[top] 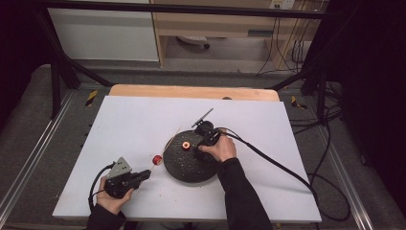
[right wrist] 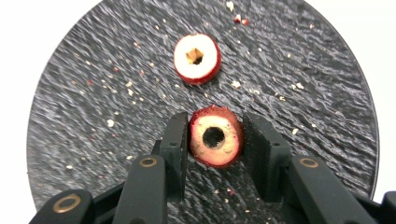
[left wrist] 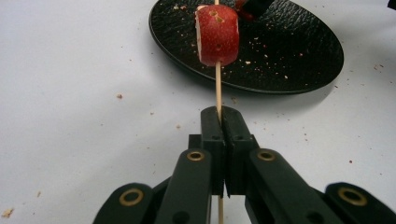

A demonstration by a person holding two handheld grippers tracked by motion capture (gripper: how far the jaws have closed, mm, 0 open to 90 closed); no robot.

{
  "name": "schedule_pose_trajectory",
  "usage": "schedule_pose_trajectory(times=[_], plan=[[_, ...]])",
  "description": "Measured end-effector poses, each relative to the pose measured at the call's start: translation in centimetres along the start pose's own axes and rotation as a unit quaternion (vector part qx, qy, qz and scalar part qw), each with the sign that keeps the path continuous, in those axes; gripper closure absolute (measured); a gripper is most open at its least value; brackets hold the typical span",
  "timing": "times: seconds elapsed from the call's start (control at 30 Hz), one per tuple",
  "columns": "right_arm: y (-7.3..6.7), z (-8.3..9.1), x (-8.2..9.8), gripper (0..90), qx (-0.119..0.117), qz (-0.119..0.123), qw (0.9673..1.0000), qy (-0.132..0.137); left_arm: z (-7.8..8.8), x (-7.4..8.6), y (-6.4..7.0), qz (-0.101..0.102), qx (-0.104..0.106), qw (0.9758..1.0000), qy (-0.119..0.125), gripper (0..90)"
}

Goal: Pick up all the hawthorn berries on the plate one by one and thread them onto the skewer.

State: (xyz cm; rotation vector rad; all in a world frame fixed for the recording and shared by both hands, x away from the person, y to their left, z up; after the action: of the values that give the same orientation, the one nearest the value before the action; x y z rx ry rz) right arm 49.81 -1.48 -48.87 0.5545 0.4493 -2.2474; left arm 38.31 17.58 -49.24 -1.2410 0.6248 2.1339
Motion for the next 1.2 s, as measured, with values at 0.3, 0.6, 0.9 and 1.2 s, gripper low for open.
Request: schedule_pose_trajectory(times=[0.3,0.6,0.9,1.2], plan=[[-0.7,1.3,-0.4,62.8,-0.003,-0.016,0.9992,0.036,0.1,0.0,0.0,0.000,-0.001,1.0000,0.001,88.4],[-1.4,2.4,-0.2,62.9,-0.016,-0.039,0.9956,0.084,0.1,-0.1,0.1,-0.001,-0.001,1.0000,0.003,88.4],[-2.2,2.7,0.0,62.9,-0.029,-0.051,0.9889,0.137,0.1,-0.1,0.2,-0.003,0.000,1.0000,0.003,88.4],[-3.0,3.8,0.1,62.9,-0.054,-0.079,0.9743,0.204,0.1,-0.1,0.4,-0.003,0.001,1.0000,0.004,88.4]])
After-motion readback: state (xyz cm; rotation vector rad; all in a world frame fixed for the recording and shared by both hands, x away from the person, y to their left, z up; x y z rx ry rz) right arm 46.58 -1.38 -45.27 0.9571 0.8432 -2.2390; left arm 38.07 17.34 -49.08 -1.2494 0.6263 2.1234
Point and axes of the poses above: each handheld gripper's, and its own axes: z roughly backward along the jaws, x roughly out of its underside, y roughly to its right, the point moved 10 cm from there along -z, roughly forward along the jaws, and after that the axes turned 6 degrees about y, right-handed, at the moved point
